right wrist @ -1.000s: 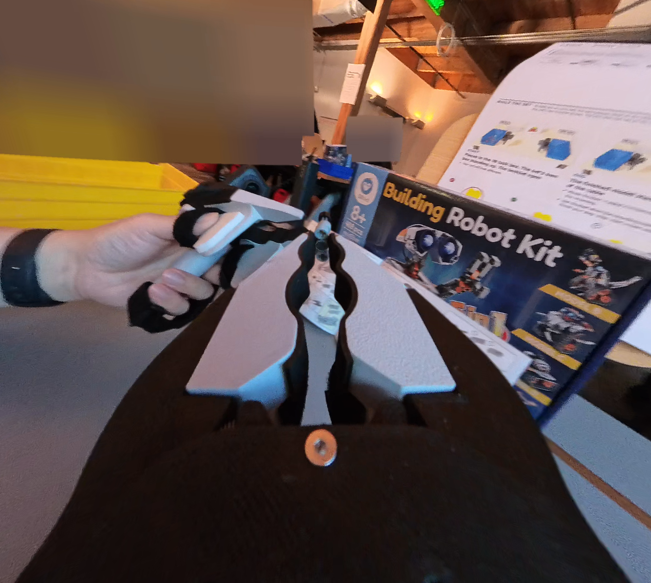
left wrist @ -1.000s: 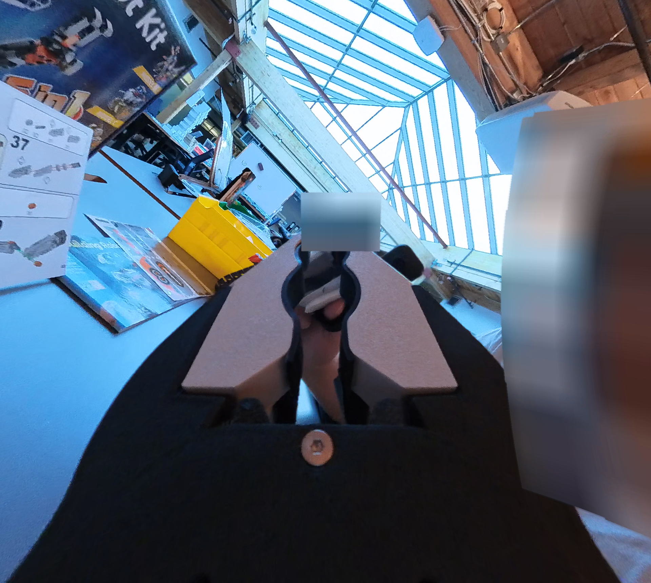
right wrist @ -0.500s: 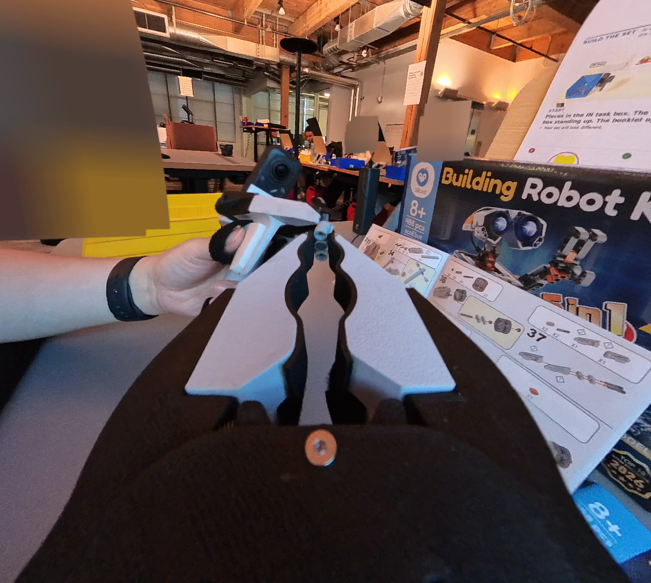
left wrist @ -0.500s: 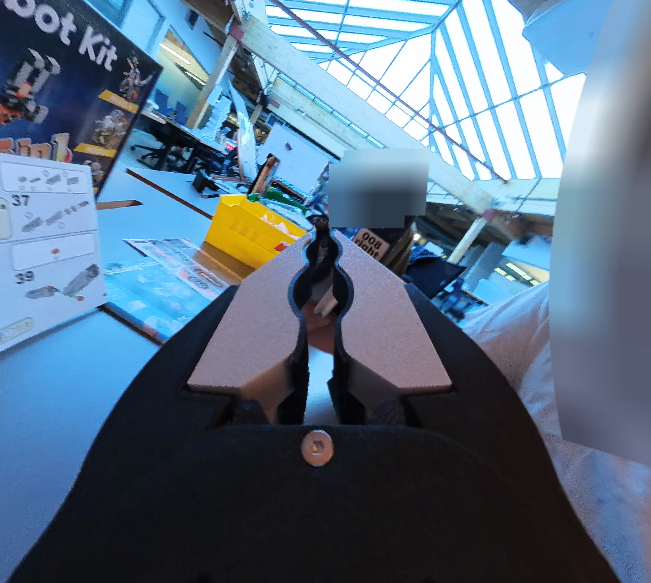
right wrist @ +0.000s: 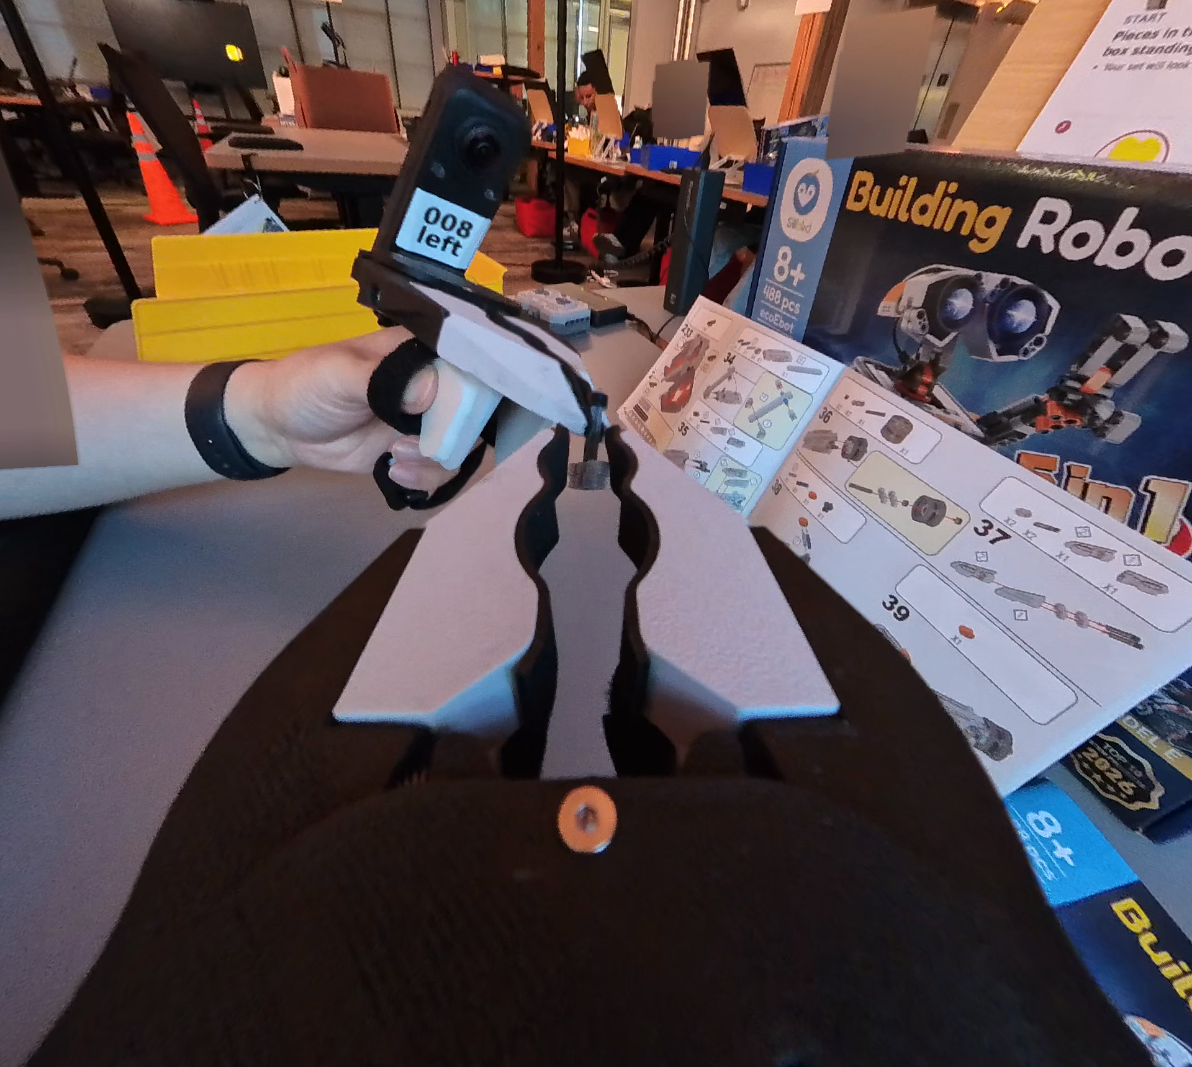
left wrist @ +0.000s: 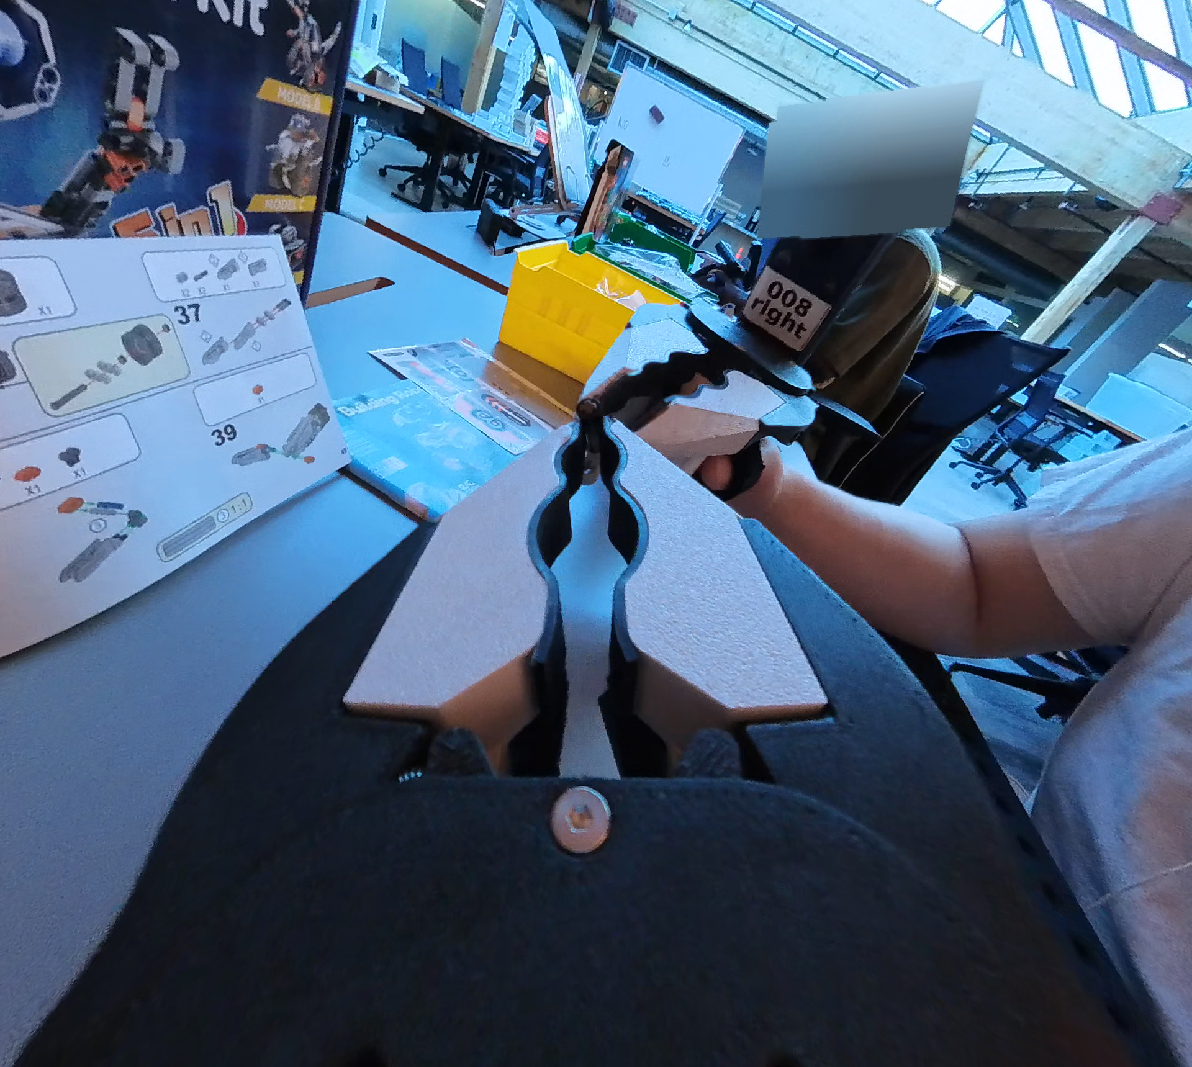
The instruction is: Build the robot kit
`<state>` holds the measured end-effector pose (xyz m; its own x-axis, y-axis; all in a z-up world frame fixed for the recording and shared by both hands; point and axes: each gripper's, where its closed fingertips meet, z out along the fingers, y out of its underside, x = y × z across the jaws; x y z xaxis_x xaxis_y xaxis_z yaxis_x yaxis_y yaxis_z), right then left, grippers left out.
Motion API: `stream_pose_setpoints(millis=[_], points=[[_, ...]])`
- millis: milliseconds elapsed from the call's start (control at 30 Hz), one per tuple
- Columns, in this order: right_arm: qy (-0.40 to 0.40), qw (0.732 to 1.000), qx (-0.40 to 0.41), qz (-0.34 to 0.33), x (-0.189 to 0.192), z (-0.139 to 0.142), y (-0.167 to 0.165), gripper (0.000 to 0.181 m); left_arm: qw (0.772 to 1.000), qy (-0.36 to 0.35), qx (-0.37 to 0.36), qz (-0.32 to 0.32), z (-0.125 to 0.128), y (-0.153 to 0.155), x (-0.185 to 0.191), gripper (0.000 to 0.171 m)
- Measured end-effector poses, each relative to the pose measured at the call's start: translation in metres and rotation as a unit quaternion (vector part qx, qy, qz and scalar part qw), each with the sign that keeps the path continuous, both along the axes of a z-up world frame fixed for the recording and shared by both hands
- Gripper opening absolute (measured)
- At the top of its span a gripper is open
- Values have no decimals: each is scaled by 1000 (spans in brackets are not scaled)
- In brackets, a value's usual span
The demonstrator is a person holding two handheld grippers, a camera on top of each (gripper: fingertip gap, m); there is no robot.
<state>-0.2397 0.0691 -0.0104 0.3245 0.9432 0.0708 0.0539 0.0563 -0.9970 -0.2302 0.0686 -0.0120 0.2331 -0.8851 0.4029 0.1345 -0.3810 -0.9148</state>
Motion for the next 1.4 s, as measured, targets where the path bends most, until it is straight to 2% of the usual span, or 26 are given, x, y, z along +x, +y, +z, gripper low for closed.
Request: stream_pose_setpoints(millis=[200,367,533,600,767,867,967,1100,1400], points=[[-43,999,18,-28,-1,-10,5,9,1000,11,-12,4,-6,2,2,1],[-34,999,14,-27,-1,-9,5,6,1000,0,-18,4,-5,5,-3,1],[-36,999,30,-23,-3,-7,1,5,999,-26,-20,-9,3,3,-5,8],[-31,999,30,-14,-4,-6,-1,5,999,-35,-27,-18,4,2,-6,0],[-46,998,29,-12,-5,-11,-1,6,999,-37,-31,-23,4,1,-7,0],[-51,998,29,-11,-5,-13,-1,6,997,-40,-49,-33,3,1,-7,20],[-59,998,32,-12,-5,-15,-1,6,997,-21,-54,-47,-3,-2,-4,15],[-63,997,32,-14,-6,-16,0,5,999,19,-25,-29,-10,-1,-3,5],[-79,996,35,-15,-6,-23,2,6,999,29,-38,-18,-13,3,-6,4]])
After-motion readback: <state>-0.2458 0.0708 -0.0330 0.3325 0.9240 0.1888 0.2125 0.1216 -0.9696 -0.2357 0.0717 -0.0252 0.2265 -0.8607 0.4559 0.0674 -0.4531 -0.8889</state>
